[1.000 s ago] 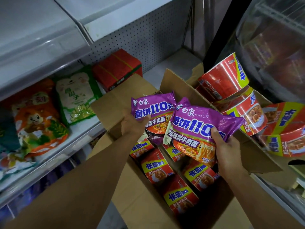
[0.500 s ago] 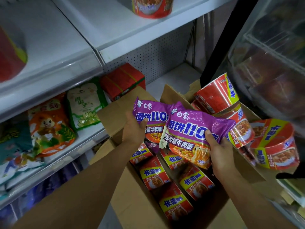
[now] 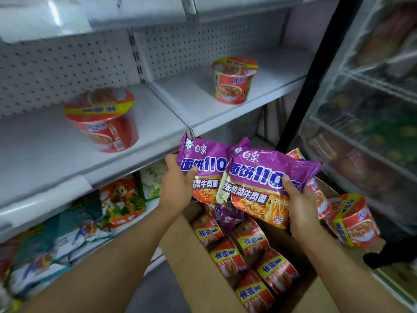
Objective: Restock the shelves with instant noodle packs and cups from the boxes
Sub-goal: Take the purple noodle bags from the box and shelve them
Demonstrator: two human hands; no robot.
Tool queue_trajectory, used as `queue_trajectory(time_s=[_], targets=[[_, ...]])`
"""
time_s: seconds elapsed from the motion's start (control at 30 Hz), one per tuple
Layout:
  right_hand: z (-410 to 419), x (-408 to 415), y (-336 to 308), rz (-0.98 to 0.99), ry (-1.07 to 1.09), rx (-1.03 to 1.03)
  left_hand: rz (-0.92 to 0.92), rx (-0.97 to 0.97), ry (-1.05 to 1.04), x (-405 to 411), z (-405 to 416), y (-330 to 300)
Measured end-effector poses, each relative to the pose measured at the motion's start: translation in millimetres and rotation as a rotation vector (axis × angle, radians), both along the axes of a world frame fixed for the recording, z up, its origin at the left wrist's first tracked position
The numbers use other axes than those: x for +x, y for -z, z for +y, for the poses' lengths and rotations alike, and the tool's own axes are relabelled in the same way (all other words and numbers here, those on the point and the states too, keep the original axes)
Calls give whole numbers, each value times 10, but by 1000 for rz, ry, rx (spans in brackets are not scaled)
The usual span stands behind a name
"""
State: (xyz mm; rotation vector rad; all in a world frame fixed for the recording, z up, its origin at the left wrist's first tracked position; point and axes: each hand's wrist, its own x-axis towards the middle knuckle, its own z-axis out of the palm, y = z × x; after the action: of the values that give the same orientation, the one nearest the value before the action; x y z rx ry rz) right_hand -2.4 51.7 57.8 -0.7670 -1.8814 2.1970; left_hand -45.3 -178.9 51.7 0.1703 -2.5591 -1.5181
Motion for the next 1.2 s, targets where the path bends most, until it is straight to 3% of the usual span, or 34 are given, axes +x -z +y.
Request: queue_trajectory(time_s=[0.27, 0.67, 1.2], targets=[[-340, 408, -808, 140, 1, -47, 150, 85, -46, 527, -479, -824], [-865, 653, -1696, 285, -72, -47, 359, 30, -121, 1032, -1075, -1859], [-1404, -39, -2594, 452, -186, -60, 635, 31, -310, 529, -1715, -3025]])
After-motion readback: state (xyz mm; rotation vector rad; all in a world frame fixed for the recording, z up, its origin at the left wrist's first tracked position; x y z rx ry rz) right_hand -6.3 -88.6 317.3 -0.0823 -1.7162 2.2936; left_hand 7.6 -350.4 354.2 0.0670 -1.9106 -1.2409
